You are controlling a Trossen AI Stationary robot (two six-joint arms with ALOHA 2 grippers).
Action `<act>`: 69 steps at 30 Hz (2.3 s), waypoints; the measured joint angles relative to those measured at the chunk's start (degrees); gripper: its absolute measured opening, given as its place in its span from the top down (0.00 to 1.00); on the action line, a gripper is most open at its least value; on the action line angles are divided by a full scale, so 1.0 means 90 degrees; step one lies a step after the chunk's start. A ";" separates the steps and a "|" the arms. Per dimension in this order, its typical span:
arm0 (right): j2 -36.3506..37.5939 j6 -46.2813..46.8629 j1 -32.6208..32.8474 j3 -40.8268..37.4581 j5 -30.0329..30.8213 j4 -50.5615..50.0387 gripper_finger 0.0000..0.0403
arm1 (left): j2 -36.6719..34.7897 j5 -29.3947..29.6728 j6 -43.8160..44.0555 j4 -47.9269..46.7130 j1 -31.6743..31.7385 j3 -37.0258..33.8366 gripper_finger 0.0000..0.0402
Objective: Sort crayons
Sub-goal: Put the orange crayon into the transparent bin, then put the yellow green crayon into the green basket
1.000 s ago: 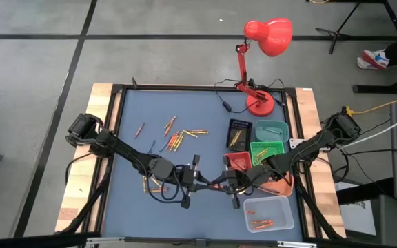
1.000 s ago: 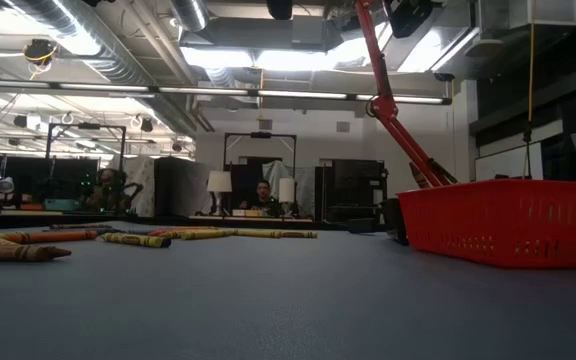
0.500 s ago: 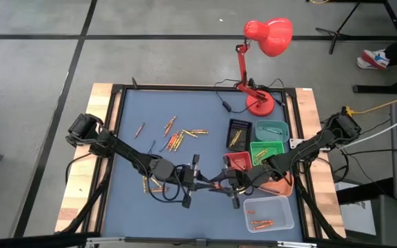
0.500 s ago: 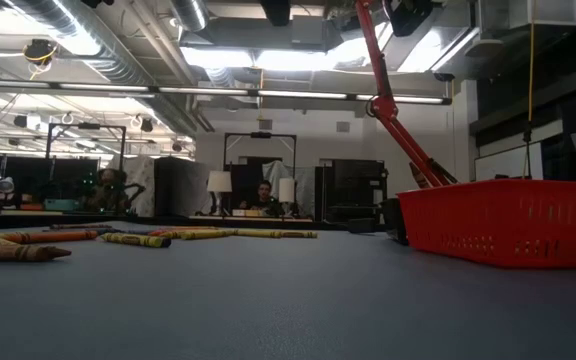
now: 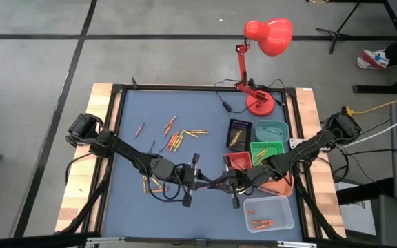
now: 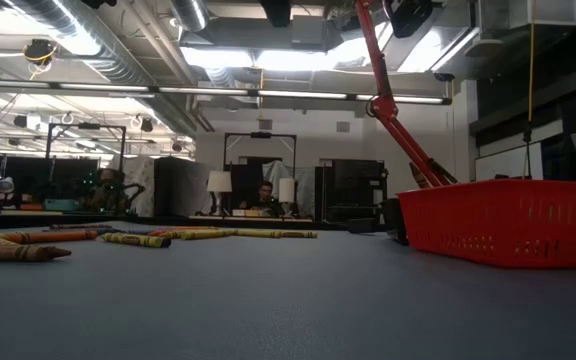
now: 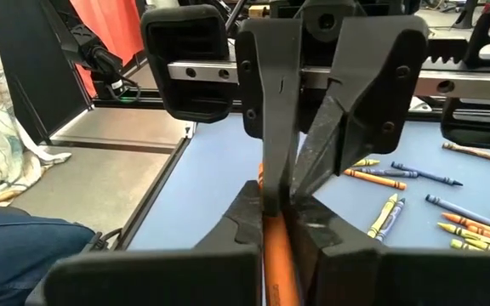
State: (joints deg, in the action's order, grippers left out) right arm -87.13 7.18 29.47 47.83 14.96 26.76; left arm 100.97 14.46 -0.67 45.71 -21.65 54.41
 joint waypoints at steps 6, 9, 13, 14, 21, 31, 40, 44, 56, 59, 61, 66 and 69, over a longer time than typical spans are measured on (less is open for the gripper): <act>0.0000 0.0000 0.0000 0.0000 0.0000 -0.0014 0.93 | 0.0000 0.0002 0.0002 -0.0005 0.0000 0.0000 0.98; 0.0002 0.0000 0.0000 0.0000 0.0000 -0.0053 0.92 | 0.0000 0.0007 0.0008 -0.0010 0.0002 0.0000 0.98; 0.0005 -0.0002 0.0000 0.0000 -0.0010 -0.0191 0.95 | 0.0000 0.0047 0.0007 -0.0032 0.0010 0.0000 0.98; 0.0008 -0.0003 0.0000 0.0002 -0.0012 -0.0254 0.96 | 0.0000 0.0056 0.0007 -0.0029 0.0012 0.0000 0.98; 0.0090 0.0272 0.0017 0.0002 -0.0339 -0.1050 0.93 | -0.0039 0.0047 0.0241 0.0018 0.0007 0.0000 0.98; 0.0590 0.2751 0.0113 0.0005 -0.3546 -0.3170 0.96 | -0.0049 0.0005 0.0408 -0.0364 -0.0027 0.0000 0.98; 0.0593 0.4016 0.1207 0.0002 -0.4086 -0.4200 0.93 | -0.0053 0.0005 0.0566 -0.0900 -0.0027 0.0000 0.98; 0.0593 0.4308 0.1619 0.0002 -0.3894 -0.4505 0.95 | -0.0053 0.0005 0.0563 -0.0967 -0.0029 0.0000 0.98; 0.0593 0.5316 0.1933 0.0002 -0.3213 -0.5553 0.80 | -0.0058 0.0097 0.0563 -0.1392 -0.0024 0.0000 0.98; 0.0590 0.5345 0.1933 0.0002 -0.3211 -0.5615 0.74 | -0.0058 0.0097 0.0601 -0.1594 -0.0010 0.0000 0.96; 0.0590 0.5345 0.1933 0.0002 -0.3211 -0.5664 0.70 | -0.0058 0.0098 0.0769 -0.1706 0.0024 0.0000 0.93; 0.0590 0.5321 0.1931 0.0002 -0.3211 -0.5666 0.61 | -0.0058 0.0100 0.1233 -0.2146 0.0139 0.0000 0.84; 0.0590 0.5311 0.1931 0.0002 -0.3211 -0.5663 0.60 | -0.0108 0.0100 0.1235 -0.2524 0.0235 0.0000 0.81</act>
State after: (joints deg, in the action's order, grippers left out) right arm -81.82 54.98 46.85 47.86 -13.93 -24.21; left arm 99.99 15.35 10.45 23.00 -19.53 54.41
